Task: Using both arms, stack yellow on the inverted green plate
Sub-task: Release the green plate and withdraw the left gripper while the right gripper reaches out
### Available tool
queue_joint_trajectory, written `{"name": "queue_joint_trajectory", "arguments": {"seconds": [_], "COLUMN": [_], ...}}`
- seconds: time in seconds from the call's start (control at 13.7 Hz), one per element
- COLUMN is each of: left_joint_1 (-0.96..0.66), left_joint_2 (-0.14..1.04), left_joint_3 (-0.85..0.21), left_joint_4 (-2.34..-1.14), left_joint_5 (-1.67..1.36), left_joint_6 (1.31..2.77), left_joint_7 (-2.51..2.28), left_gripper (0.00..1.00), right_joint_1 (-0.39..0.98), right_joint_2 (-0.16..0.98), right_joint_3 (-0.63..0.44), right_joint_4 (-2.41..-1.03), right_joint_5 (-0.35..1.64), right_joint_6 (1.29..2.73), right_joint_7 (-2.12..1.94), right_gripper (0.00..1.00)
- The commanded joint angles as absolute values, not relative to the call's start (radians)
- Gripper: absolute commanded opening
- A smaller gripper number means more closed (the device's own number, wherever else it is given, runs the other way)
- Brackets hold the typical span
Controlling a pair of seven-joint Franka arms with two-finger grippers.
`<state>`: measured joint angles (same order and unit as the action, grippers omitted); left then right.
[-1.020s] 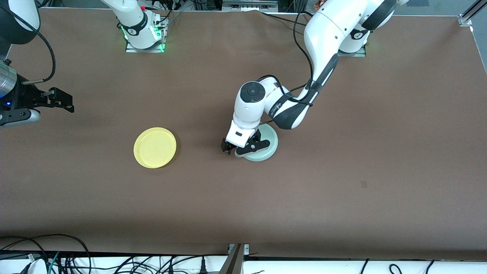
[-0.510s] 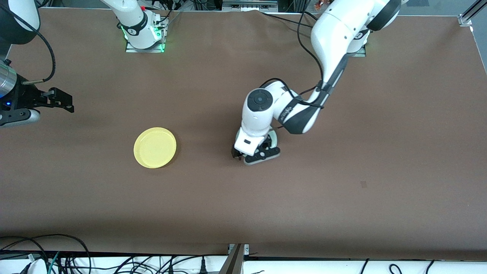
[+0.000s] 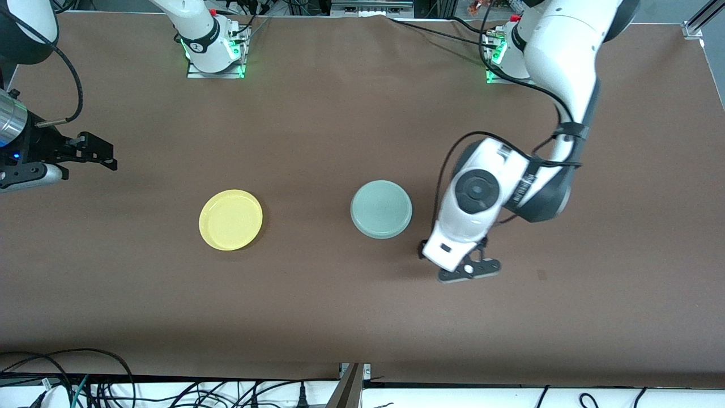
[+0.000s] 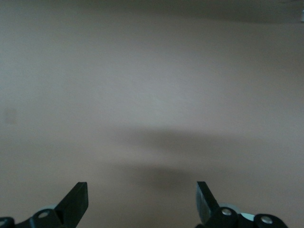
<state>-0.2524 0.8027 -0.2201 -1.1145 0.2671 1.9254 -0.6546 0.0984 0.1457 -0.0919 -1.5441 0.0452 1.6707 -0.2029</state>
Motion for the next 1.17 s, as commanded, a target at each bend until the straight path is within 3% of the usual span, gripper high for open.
{"name": "queue_joint_trajectory", "arguments": {"seconds": [0.0, 0.15, 0.44, 0.66, 0.95, 1.09], "left_joint_1": [-0.181, -0.129, -0.033, 0.009, 0.057, 0.112], "left_joint_2": [0.796, 0.72, 0.491, 0.367, 0.272, 0.236], "left_joint_3": [-0.23, -0.23, -0.218, -0.216, -0.216, -0.215], "left_joint_4": [-1.103, -1.121, -1.276, -1.362, -1.399, -1.433], "left_joint_5": [0.25, 0.249, 0.134, 0.115, 0.054, 0.0], "left_joint_6": [1.867, 1.835, 1.77, 1.692, 1.554, 1.532], "left_joint_7": [-0.514, -0.459, -0.287, -0.267, -0.175, -0.079], "left_gripper": [1.0, 1.0, 1.0, 1.0, 1.0, 1.0], "right_joint_1": [0.089, 0.09, 0.097, 0.088, 0.103, 0.103], "right_joint_2": [0.182, 0.207, 0.271, 0.388, 0.46, 0.456], "right_joint_3": [-0.095, -0.097, -0.095, -0.095, -0.094, -0.094], "right_joint_4": [-1.534, -1.532, -1.531, -1.531, -1.6, -1.716], "right_joint_5": [0.07, 0.068, 0.051, 0.069, 0.106, 0.117], "right_joint_6": [1.677, 1.678, 1.687, 1.706, 1.869, 1.992], "right_joint_7": [-0.219, -0.229, -0.229, -0.239, -0.222, -0.222], "right_gripper": [1.0, 1.0, 1.0, 1.0, 1.0, 1.0]}}
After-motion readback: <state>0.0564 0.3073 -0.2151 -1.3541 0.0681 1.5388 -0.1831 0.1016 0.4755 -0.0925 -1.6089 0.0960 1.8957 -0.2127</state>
